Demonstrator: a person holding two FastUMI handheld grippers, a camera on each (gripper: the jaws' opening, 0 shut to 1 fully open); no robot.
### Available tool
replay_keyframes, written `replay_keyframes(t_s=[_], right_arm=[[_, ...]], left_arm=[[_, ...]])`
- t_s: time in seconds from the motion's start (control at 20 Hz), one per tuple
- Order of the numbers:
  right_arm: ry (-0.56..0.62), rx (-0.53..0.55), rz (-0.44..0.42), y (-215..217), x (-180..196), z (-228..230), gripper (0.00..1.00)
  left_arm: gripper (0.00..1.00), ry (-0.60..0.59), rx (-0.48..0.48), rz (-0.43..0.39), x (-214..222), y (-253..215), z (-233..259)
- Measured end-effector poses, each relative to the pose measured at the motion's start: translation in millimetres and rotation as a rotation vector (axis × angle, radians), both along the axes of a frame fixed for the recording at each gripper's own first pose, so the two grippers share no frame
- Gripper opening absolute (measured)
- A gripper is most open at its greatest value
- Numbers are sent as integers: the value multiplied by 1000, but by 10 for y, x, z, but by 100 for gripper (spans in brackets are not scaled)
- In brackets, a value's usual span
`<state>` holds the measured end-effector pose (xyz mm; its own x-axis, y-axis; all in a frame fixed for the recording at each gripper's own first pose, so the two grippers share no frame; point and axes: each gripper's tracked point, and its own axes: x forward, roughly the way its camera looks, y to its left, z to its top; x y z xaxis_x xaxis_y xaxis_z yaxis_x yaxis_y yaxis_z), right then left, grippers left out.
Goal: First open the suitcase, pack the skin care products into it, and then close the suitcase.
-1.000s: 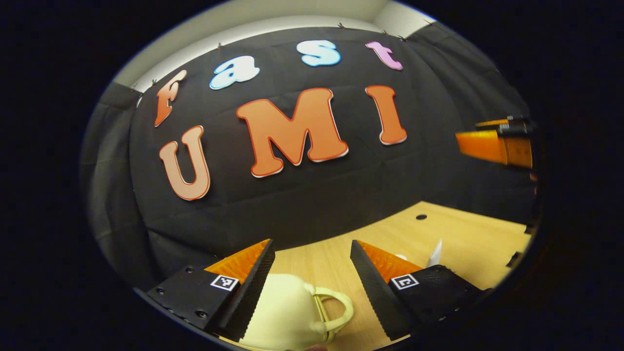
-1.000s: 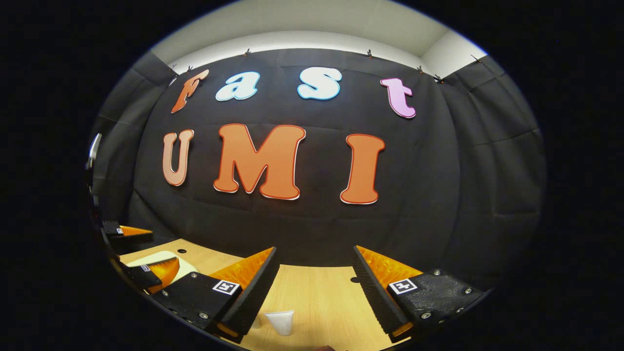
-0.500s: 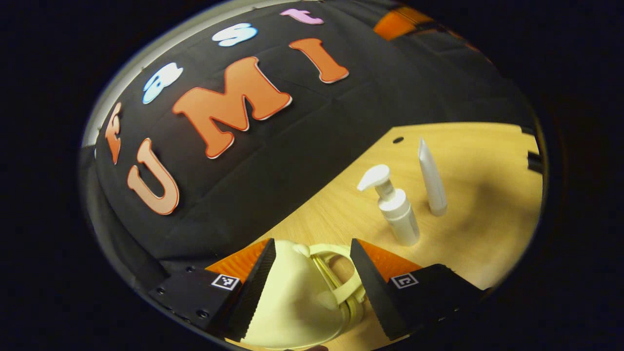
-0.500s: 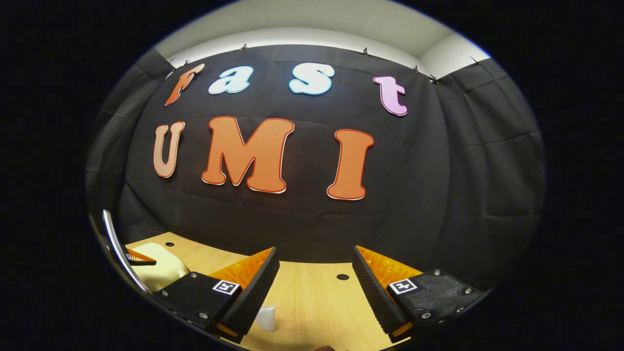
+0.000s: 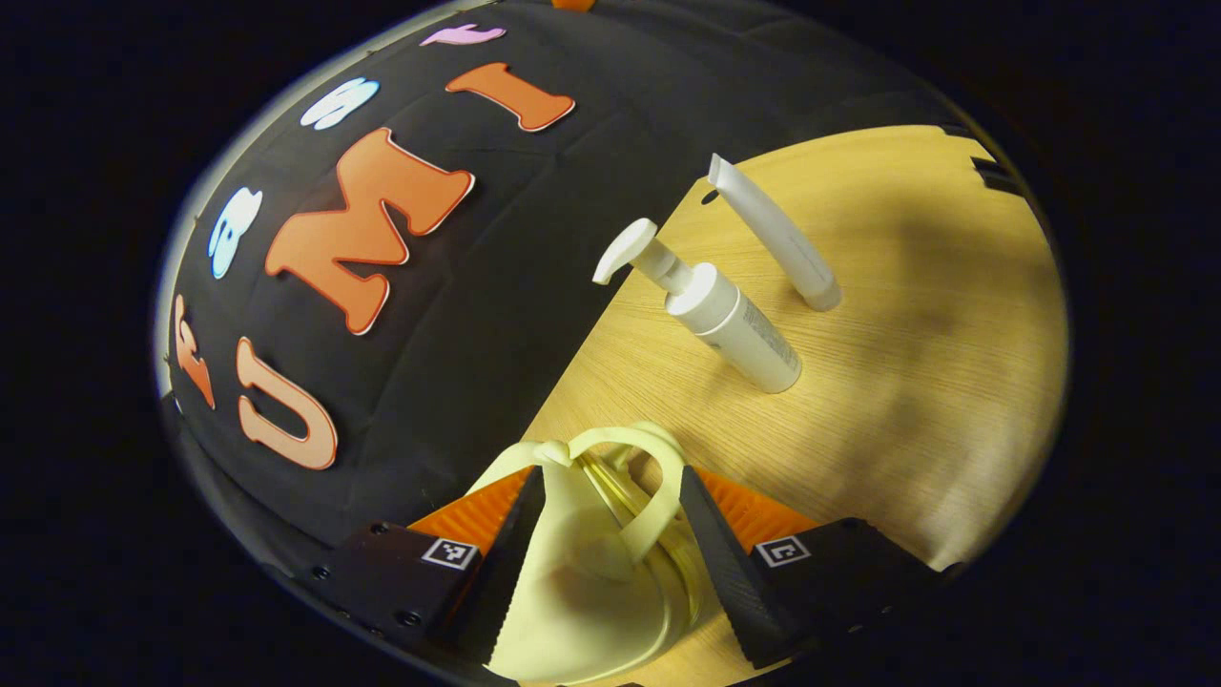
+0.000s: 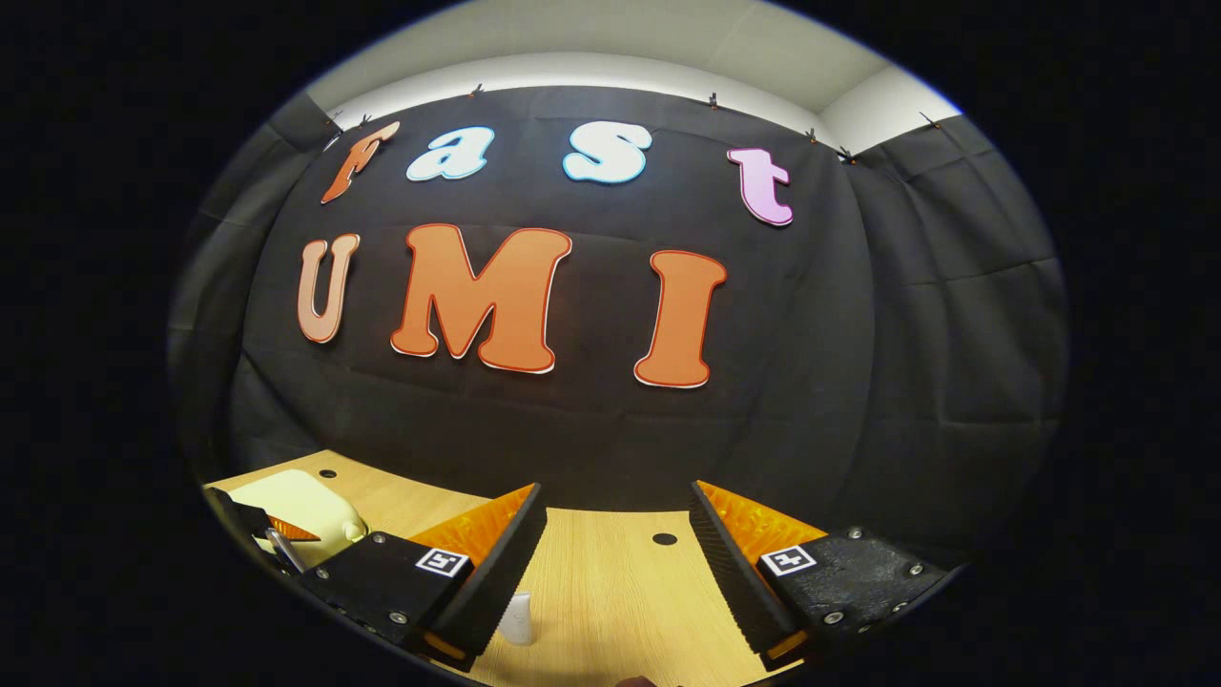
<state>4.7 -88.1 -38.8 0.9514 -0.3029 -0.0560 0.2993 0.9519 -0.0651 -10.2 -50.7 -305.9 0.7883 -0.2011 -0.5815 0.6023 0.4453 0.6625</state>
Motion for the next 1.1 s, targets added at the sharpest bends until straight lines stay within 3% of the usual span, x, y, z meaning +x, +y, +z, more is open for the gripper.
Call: replay_keyframes(t_s=[0.15, 0.35, 0.5, 0.55, 0.6, 0.65, 0.7, 0.8, 1.1], right_arm=[[0, 3, -3, -19, -8, -5, 95], [0, 13, -9, -44, -38, -31, 95], [8, 20, -5, -48, -61, -73, 95], [7, 20, -5, -43, -64, -72, 96], [7, 19, -2, -41, -68, -77, 95], [8, 17, 1, -31, -62, -73, 95], [10, 14, 2, -28, -63, -82, 95], [11, 7, 8, 0, -54, -80, 95], [32, 8, 33, 139, 12, -155, 95]], left_arm=[[88, -4, 76, -62, -41, -42, -90], [87, 0, 146, -43, 39, 84, -218], [79, 6, 201, -23, 119, 136, -282], [74, 14, 215, -17, 112, 139, -331], [55, -1, 229, -14, 129, 132, -327], [44, 0, 238, -12, 126, 139, -349], [34, -27, 206, -38, 124, -17, -259], [8, -5, 153, 11, 48, 98, -179], [8, -54, -66, 144, 208, 416, 394]])
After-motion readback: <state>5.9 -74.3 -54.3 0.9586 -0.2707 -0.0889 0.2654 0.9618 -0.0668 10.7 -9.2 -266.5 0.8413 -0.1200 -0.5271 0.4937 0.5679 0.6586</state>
